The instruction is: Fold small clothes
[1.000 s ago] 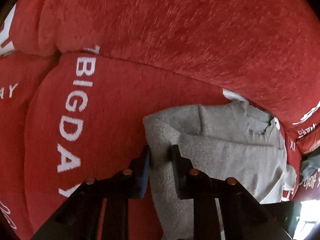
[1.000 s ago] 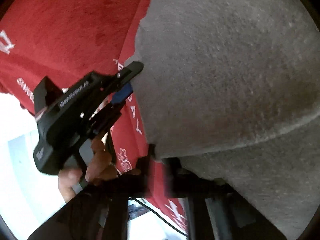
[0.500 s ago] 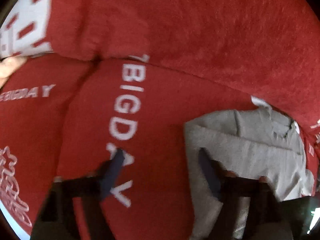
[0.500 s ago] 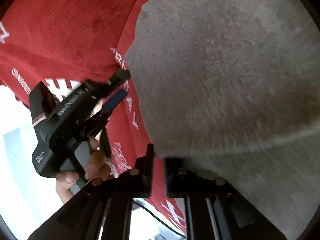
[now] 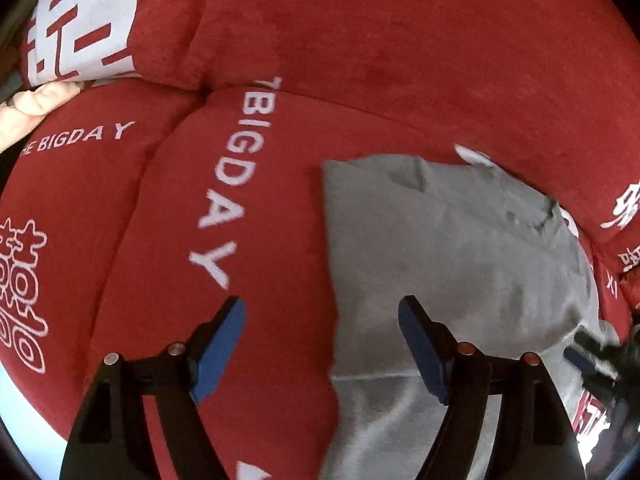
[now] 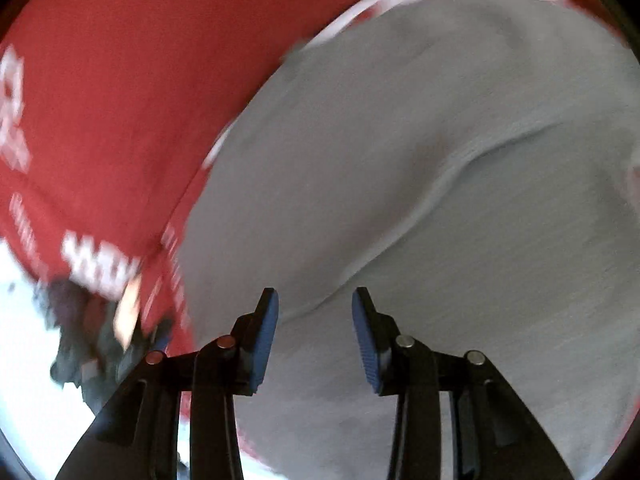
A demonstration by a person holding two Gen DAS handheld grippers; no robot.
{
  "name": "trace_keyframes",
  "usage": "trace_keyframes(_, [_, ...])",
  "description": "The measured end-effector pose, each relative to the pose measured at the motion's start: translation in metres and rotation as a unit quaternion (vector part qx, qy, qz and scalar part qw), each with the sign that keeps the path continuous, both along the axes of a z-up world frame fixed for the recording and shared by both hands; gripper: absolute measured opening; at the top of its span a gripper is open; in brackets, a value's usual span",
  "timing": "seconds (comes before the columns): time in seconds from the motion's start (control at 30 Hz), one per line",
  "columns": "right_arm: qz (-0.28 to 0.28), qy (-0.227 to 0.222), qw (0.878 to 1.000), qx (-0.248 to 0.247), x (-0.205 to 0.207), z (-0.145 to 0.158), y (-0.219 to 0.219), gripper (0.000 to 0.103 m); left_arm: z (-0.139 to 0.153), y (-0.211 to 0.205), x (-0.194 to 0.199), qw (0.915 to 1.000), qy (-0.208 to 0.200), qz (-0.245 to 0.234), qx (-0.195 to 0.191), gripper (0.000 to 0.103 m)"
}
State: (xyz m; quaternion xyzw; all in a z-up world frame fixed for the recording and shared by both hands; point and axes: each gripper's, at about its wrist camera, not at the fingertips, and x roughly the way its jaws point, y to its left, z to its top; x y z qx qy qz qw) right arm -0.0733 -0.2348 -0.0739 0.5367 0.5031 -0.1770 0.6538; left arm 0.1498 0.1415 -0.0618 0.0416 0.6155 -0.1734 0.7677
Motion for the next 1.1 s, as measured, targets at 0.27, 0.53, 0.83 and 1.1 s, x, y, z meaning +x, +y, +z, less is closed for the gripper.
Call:
trace_keyframes(0.27, [-0.11,0.019,0.994,0.008,-0.034,-0.019,-0.079,0.009,-0.014,-0.031,-0.033,0.9996,0.025,-0.009,0.007,0.079])
trace_keyframes(0.53, [-0.045,0.021,0.999,-0.01,-0.026,-0.026,-0.074,0.009,-0.025,-0.038,-0.049,0.9983,0.035,-0.007,0.045,0.079])
trace_keyframes(0.83, [0.049,0.026,0.998,-0.009,-0.047,0.003,-0.057,0.037,-0.002,-0.072,-0.087,0.9934,0.014,-0.073,0.087,0.079])
trace_keyframes(1.1, [0.081,0.044,0.996,0.005,-0.088,0.02,-0.03,0.04,0.011,-0.119,-0.142,0.9879,0.045,-0.123,0.083,0.079])
